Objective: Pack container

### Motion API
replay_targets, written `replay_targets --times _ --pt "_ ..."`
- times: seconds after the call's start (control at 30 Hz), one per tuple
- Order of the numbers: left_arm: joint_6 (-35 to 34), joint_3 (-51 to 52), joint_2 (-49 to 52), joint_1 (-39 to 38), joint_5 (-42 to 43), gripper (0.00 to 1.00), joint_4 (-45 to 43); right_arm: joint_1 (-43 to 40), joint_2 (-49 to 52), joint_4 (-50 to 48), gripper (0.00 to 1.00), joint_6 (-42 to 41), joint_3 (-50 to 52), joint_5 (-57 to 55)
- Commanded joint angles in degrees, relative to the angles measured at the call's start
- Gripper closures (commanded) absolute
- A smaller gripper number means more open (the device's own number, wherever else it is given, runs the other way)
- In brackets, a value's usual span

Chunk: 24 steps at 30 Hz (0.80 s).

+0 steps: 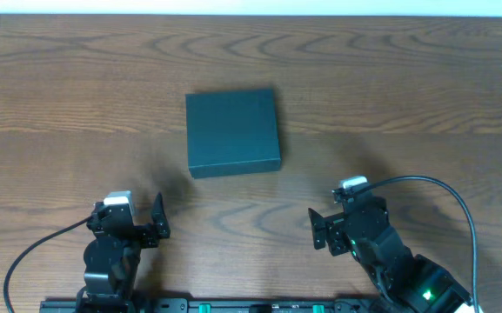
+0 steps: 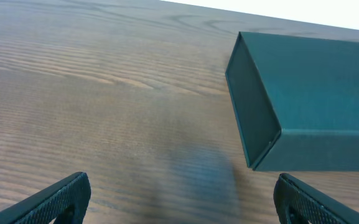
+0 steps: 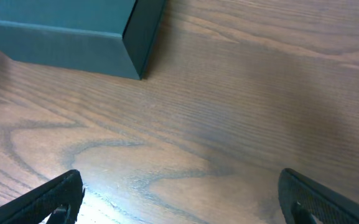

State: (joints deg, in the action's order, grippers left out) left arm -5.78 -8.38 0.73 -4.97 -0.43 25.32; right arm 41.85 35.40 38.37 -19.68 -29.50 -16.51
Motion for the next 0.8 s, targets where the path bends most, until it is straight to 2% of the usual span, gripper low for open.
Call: replay_targets --times 0.0,0.23,0.77 --pt "-0.7 1.2 -0.5 0.2 -1.4 0.05 -0.3 -0.3 -0.2 0.0 0.01 0.7 -0.1 -0.6" --pt "4.1 1.2 -0.5 0.2 -1.5 0.05 -0.3 -0.3 -0.2 0.0 0.01 0.7 -0.1 -0.6" --pt "4.1 1.2 -0.5 0.2 -1.5 0.05 -0.3 -0.3 -0.2 0.0 0.01 0.7 -0.1 -0.6"
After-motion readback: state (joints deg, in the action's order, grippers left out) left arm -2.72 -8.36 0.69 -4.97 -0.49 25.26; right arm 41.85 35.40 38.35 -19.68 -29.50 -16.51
